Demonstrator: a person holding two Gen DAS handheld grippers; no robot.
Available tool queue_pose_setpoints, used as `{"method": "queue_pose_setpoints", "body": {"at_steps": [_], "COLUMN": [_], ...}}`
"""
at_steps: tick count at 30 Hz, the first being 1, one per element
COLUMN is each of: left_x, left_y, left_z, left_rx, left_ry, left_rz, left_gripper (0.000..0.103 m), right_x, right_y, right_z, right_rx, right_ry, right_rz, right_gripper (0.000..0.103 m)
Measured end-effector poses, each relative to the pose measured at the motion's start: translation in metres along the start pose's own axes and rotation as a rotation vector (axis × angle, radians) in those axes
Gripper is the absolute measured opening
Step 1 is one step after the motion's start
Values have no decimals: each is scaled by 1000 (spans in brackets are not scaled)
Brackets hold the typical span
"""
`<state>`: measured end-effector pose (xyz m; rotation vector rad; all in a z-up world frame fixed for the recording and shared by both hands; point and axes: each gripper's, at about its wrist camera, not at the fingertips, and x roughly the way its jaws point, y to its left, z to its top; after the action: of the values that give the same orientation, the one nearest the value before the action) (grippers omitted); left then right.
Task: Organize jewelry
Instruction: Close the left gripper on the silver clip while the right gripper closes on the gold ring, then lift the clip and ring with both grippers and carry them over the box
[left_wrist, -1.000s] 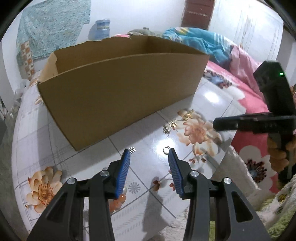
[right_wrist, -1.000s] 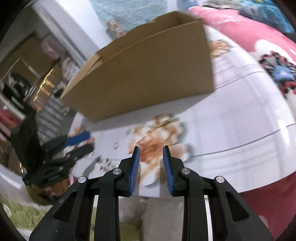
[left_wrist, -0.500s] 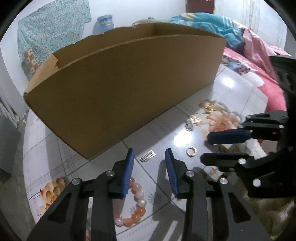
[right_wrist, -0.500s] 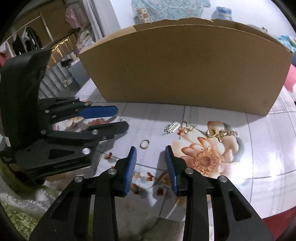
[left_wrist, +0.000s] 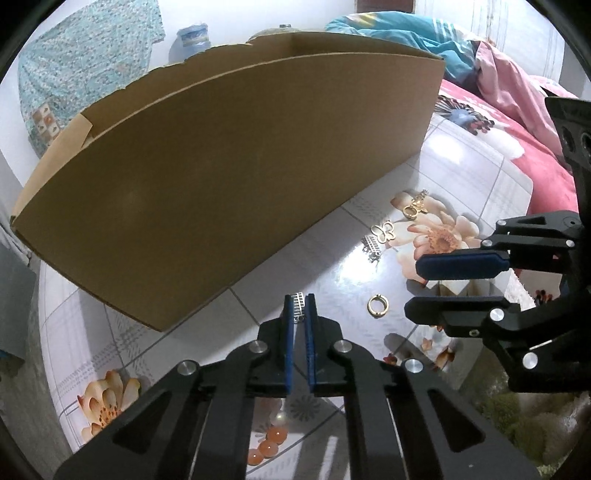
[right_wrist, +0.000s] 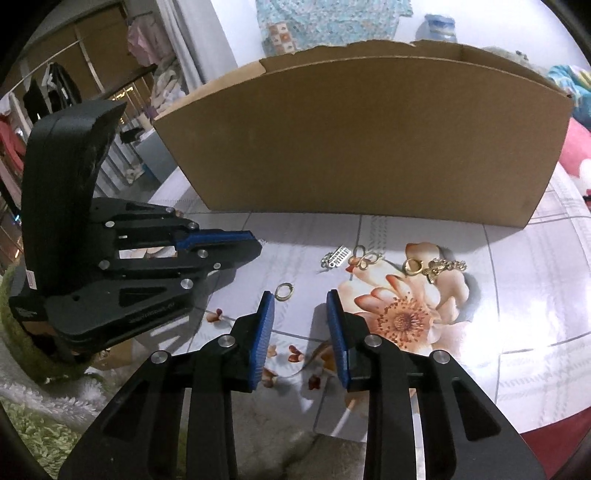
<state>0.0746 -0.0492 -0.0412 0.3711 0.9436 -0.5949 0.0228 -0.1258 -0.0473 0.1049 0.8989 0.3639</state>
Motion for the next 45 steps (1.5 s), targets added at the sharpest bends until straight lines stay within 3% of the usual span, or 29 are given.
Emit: {"method": "queue_pose_setpoints", "body": {"at_steps": [9, 21, 28, 45], "left_x": [-5, -17, -20, -23], "left_y": [8, 26, 30, 31], "left_z": [-3, -11, -15, -16], "left_rx": [-69, -128, -138, -121], "left_ry": [-21, -59, -65, -67], "left_rz": [-49, -62, -69, -105], "left_gripper": [0, 0, 0, 0], "right_x": [-9, 6, 12, 5], "right_y": [5, 27, 37, 20], "right_z": [0, 4, 2, 9], "right_rx": [-36, -200, -291, -220], "right_ry": [-13, 5, 38, 41], "right_rz": [1, -63, -101, -79], "right_gripper": [28, 28, 13, 10]}}
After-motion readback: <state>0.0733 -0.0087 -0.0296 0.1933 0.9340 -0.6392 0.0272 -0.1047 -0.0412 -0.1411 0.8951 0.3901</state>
